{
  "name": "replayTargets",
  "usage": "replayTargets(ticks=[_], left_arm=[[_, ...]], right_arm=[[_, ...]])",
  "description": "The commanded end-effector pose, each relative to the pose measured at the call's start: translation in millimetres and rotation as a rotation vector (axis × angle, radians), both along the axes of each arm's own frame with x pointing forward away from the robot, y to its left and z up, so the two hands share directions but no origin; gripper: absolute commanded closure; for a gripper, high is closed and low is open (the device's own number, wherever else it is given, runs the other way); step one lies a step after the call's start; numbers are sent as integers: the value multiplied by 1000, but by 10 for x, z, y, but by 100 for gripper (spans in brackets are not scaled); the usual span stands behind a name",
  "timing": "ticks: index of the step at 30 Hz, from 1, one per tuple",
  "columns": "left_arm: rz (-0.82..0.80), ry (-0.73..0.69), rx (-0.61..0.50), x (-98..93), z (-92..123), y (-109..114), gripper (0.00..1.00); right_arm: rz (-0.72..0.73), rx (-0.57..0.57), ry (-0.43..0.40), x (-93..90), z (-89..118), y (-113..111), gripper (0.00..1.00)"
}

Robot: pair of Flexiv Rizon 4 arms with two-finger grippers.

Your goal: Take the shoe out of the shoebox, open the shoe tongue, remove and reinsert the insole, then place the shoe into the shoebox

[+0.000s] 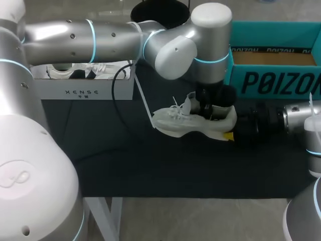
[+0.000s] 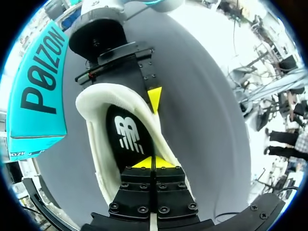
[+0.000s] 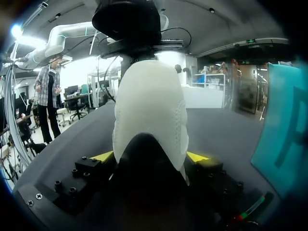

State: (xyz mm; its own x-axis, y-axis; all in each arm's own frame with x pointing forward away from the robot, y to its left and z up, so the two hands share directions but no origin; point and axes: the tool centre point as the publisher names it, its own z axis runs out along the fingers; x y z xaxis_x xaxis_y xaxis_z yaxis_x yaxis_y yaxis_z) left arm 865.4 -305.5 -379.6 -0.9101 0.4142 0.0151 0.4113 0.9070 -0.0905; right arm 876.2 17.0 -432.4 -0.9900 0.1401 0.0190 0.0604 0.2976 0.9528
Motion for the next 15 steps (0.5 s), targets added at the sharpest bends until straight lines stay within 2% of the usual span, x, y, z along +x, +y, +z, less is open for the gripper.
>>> replayTargets(ticks=[1, 3, 5, 7, 10, 15], left_arm=[[-7, 14, 11, 48, -59, -58, 100], [-12, 15, 10, 52, -66, -67, 78], [-16, 15, 12, 55, -78, -81, 77], [-19, 16, 12, 57, -84, -87, 67], [-23, 17, 14, 62, -89, -101, 61], [-25, 17, 17, 65, -95, -108, 64]], right_arm=[[-1, -2, 1, 7, -34, 21, 100], [-1, -2, 1, 7, -34, 21, 100], [-1, -2, 1, 7, -34, 21, 100], [-1, -2, 1, 7, -34, 21, 100], [-1, -2, 1, 7, -34, 21, 100], [-1, -2, 1, 7, -34, 21, 100]])
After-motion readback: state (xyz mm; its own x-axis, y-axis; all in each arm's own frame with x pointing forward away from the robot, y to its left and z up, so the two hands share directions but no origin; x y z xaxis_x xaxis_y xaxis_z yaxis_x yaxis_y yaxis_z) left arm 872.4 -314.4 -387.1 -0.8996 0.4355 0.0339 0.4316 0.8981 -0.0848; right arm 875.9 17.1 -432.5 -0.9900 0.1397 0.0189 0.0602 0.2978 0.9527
